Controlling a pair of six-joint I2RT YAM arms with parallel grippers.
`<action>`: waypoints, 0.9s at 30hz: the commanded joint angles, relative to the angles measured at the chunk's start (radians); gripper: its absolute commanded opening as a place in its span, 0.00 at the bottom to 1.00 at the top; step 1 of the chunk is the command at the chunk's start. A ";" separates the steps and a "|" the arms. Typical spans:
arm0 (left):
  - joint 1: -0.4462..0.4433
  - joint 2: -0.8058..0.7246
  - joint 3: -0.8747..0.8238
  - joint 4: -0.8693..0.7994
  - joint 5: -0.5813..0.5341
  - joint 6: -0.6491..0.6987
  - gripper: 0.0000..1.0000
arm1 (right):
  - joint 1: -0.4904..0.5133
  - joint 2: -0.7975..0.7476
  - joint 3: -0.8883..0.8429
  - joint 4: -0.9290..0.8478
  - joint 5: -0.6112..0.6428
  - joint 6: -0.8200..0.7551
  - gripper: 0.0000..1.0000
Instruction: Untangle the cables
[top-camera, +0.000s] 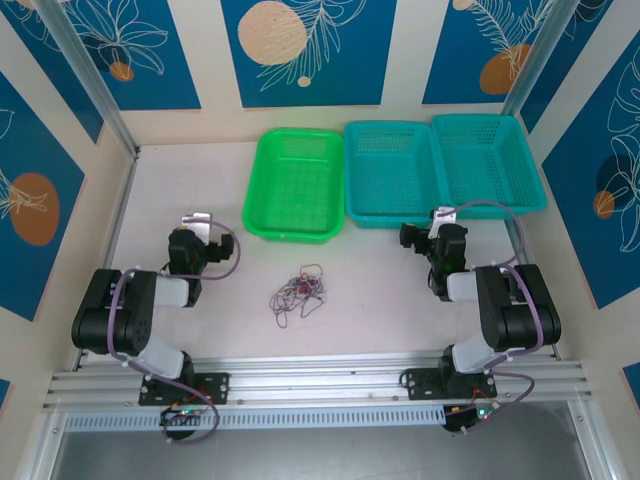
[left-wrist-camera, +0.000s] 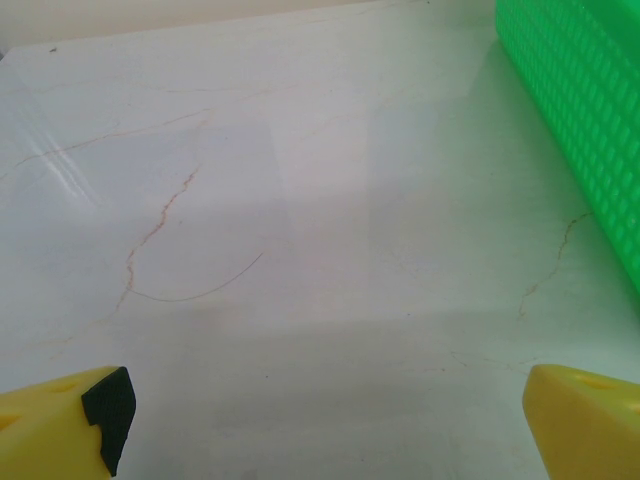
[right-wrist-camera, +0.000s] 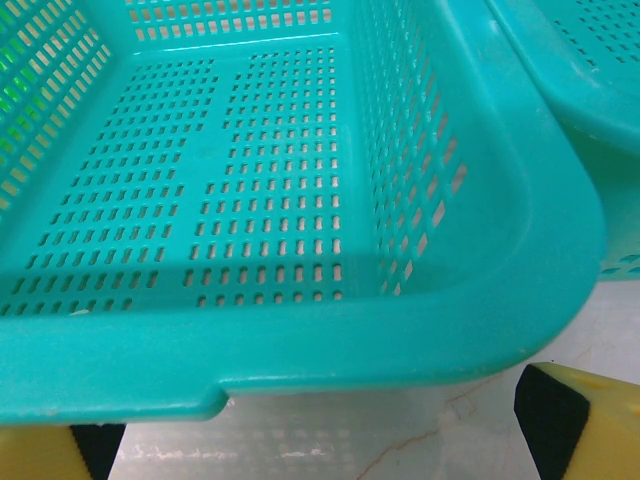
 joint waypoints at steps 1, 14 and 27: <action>0.001 -0.009 0.006 0.015 0.002 0.002 1.00 | -0.011 -0.043 0.002 0.024 0.011 0.010 1.00; 0.000 -0.009 0.008 0.014 0.004 0.000 1.00 | -0.032 -0.700 0.377 -1.217 -0.384 0.266 0.99; -0.043 -0.457 0.248 -0.968 0.061 -0.408 1.00 | 0.464 -0.396 0.708 -1.543 -0.566 0.255 0.99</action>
